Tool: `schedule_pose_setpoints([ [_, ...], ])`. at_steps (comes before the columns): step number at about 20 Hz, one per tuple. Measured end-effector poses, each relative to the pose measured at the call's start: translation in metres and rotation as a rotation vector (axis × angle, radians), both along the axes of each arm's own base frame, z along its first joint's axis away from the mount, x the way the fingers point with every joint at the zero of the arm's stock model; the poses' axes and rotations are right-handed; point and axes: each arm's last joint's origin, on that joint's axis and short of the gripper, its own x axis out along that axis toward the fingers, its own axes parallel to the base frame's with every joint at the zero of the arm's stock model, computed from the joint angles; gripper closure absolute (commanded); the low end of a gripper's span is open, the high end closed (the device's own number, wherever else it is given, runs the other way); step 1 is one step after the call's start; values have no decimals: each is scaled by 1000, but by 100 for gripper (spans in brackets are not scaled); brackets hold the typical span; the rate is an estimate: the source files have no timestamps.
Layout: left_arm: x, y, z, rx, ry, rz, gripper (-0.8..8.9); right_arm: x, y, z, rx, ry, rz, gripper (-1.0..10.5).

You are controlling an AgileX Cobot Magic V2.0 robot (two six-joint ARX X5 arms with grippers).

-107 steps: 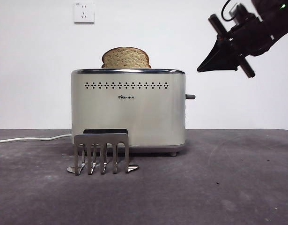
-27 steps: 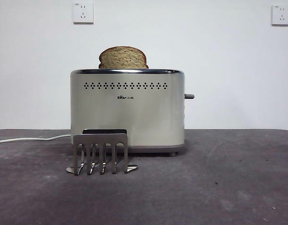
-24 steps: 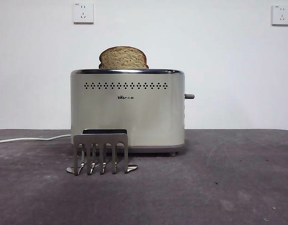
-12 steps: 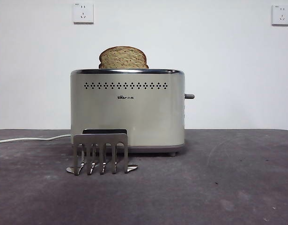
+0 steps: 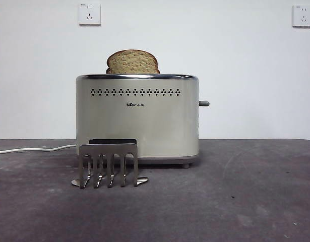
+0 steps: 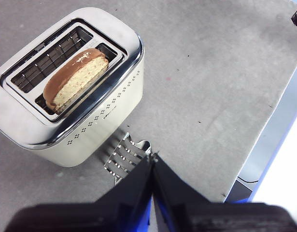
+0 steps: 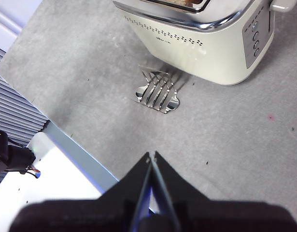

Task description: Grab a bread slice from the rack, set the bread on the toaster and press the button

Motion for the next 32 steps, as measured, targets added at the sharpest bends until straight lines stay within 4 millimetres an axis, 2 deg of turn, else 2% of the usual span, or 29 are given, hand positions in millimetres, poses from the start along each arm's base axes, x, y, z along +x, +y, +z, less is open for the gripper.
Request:
schedule_pose_setpoints([
  [5, 2, 1, 1, 24, -32, 33, 818, 0, 0, 0, 0, 0, 0, 946],
  [8, 11, 6, 15, -29, -222, 42, 818, 0, 0, 0, 0, 0, 0, 946],
  [10, 8, 17, 37, -119, -407, 46, 817, 0, 0, 0, 0, 0, 0, 946],
  [12, -8, 34, 60, -207, -575, 49, 818, 0, 0, 0, 0, 0, 0, 946],
  [14, -28, 54, 75, -238, -678, 84, 818, 0, 0, 0, 0, 0, 0, 946],
  [16, -46, 71, 82, -226, -734, 153, 818, 0, 0, 0, 0, 0, 0, 946],
  [19, -64, 92, 75, -193, -793, 266, 818, 0, 0, 0, -1, 0, 0, 946],
  [22, -79, 104, 53, -175, -913, 352, 818, 0, 0, 0, -1, 0, 0, 946],
  [24, -87, 109, 26, -161, -990, 402, 818, 0, 0, 0, -2, 0, -1, 946],
  [27, -92, 112, -27, -159, -1047, 447, 818, 0, 0, 0, -2, 0, -2, 946],
  [32, -94, 115, -125, -171, -977, 539, 818, 0, 0, 0, -2, 0, -2, 946],
])
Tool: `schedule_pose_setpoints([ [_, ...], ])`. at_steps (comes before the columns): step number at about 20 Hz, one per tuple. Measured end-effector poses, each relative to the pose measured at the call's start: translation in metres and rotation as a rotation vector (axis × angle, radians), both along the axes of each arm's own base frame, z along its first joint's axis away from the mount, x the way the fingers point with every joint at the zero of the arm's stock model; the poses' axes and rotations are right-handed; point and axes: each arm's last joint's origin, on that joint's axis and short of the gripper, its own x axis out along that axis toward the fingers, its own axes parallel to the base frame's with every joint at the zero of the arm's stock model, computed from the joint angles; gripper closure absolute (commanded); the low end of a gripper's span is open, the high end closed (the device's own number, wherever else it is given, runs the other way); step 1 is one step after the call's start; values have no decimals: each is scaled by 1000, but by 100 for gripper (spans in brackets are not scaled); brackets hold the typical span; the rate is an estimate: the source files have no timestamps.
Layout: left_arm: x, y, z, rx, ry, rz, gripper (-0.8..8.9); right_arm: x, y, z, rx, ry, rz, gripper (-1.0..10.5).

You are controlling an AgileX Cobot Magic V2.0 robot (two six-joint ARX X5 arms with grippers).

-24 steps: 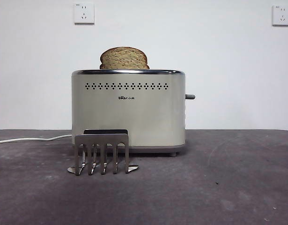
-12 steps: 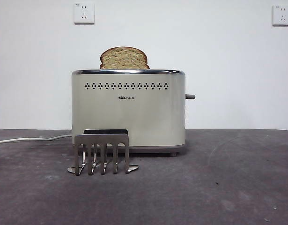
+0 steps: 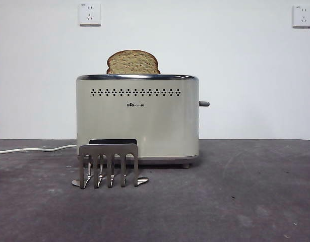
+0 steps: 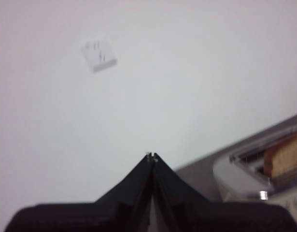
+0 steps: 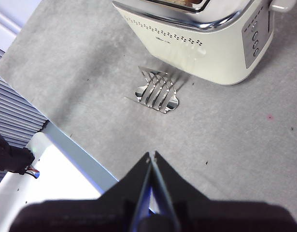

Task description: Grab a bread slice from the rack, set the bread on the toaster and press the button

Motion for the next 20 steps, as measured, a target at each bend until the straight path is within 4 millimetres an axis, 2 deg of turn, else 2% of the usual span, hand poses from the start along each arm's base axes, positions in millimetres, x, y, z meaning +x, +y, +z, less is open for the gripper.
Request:
schedule_pose_setpoints([
  [5, -3, 1, -83, -35, 86, 34, 818, 0, 0, 0, 0, 0, 0, 946],
  [8, -1, 1, -123, -52, 163, 44, 818, 0, 0, 0, 0, 0, 0, 946],
  [10, 0, 1, -141, -61, 193, 46, 818, 0, 0, 0, 0, 0, 0, 946],
  [14, -1, 1, -168, -67, 227, 48, 818, 0, 0, 0, 0, 0, 0, 946],
  [20, -5, 1, -183, -76, 263, 50, 817, 0, 0, 0, 0, 0, 0, 946],
])
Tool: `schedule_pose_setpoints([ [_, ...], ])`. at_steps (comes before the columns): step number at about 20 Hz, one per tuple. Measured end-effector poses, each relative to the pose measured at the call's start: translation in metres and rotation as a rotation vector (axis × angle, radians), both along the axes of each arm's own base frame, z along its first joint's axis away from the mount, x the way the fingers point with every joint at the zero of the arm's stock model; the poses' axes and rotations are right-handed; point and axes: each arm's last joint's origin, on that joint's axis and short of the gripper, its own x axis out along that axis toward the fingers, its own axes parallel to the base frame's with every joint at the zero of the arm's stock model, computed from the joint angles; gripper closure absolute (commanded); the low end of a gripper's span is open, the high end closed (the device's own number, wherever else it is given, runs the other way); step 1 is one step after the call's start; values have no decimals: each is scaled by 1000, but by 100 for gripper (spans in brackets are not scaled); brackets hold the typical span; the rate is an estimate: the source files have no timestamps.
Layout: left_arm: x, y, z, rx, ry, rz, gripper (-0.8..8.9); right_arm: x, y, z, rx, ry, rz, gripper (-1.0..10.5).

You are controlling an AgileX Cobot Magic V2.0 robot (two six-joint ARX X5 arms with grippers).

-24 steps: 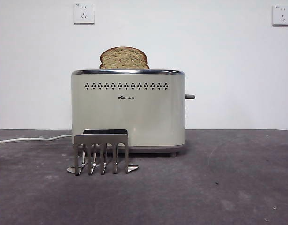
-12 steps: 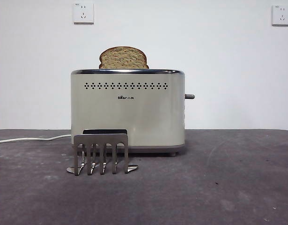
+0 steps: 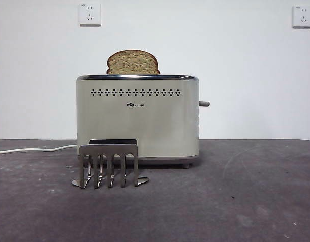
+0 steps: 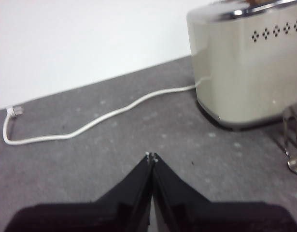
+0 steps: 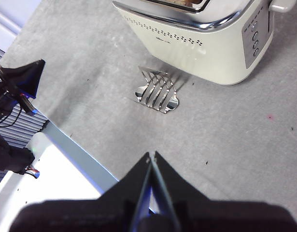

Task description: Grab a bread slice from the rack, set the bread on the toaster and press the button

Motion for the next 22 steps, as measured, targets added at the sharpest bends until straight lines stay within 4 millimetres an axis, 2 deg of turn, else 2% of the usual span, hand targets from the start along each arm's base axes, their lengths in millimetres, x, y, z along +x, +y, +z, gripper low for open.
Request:
schedule_pose_setpoints([
  [7, -1, 0, -5, -88, 58, 10, 817, 0, 0, 0, 0, 0, 0, 946],
  [22, -1, 0, -5, -92, 58, 12, 817, 0, -3, 1, -17, -19, -12, 946],
])
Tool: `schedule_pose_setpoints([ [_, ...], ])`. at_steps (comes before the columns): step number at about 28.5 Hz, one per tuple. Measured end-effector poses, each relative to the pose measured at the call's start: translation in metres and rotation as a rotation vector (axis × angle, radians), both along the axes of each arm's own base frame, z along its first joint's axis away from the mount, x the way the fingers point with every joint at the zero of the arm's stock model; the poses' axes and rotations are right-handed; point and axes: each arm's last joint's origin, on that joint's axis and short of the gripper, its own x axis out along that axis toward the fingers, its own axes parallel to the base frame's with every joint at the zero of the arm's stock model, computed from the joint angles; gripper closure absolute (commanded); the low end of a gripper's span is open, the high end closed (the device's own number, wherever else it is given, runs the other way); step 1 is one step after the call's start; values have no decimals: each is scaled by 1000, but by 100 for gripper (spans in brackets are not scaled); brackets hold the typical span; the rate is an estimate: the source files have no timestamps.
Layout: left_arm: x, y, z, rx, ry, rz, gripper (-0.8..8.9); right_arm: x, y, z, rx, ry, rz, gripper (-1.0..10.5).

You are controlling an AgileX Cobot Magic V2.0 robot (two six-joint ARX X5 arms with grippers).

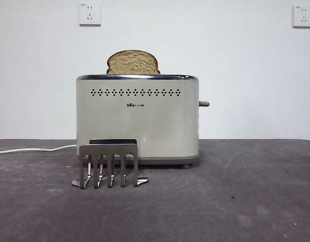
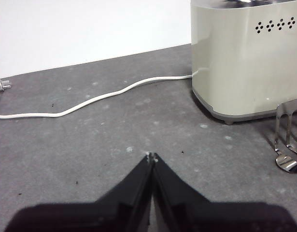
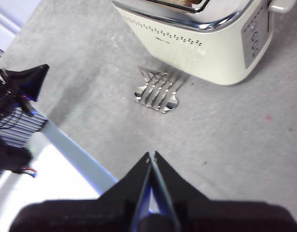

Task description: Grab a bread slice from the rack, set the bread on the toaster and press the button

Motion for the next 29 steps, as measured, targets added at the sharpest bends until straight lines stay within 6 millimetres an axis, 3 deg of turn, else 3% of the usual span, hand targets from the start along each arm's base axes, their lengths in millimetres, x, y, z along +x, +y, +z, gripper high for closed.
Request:
schedule_pose_setpoints([
  [2, 0, 0, 0, 0, 0, 0, 817, -8, -9, 8, -24, -97, -54, 946],
  [5, 0, 0, 0, 0, 0, 0, 817, -38, -17, 31, 33, -423, -98, 946],
  [7, 0, 0, 0, 0, 0, 0, 817, -58, -22, 29, 63, -583, -122, 946],
  [10, 0, 0, 0, 0, 0, 0, 817, -77, -27, -3, 71, -721, -158, 946],
  [19, 0, 0, 0, 0, 0, 0, 817, -82, -30, -117, 47, -799, -234, 946],
  [25, 0, 0, 0, 0, 0, 0, 817, -84, -33, -167, 1, -776, -330, 946],
  [29, 0, 0, 0, 0, 0, 0, 818, -86, -35, -189, -15, -765, -397, 946],
])
